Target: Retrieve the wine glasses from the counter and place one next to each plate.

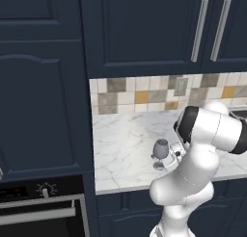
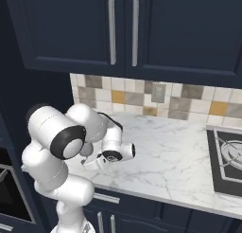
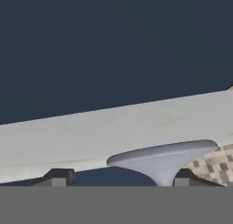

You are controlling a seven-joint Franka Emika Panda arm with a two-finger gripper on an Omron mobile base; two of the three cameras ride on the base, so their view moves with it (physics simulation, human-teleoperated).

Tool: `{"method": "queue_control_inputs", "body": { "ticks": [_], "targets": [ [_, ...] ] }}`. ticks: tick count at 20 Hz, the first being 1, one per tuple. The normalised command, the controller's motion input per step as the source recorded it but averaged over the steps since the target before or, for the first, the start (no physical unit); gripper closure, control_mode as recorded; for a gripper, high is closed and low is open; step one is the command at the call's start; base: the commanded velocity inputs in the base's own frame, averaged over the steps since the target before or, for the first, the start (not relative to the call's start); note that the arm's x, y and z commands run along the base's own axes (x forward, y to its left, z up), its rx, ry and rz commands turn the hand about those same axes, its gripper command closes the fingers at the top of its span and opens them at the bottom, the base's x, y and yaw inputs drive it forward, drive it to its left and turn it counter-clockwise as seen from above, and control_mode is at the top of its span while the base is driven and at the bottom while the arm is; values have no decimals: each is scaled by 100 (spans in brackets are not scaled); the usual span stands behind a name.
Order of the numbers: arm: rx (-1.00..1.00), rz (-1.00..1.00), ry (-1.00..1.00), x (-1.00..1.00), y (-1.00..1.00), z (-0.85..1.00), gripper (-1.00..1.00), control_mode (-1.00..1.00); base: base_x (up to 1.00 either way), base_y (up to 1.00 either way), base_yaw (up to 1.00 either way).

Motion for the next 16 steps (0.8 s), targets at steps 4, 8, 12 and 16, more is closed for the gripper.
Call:
{"method": "queue_control_inputs", "body": {
  "ticks": [4, 8, 12, 16],
  "targets": [
    [4, 2, -13, -60, -1, 32, 100, -100, 0, 0, 0],
    [3, 7, -20, -72, 0, 76, 100, -100, 0, 0, 0],
    [3, 7, -18, -58, 0, 100, 100, -100, 0, 0, 0],
    [1, 5, -15, -51, 0, 100, 100, -100, 0, 0, 0]
  ]
}}
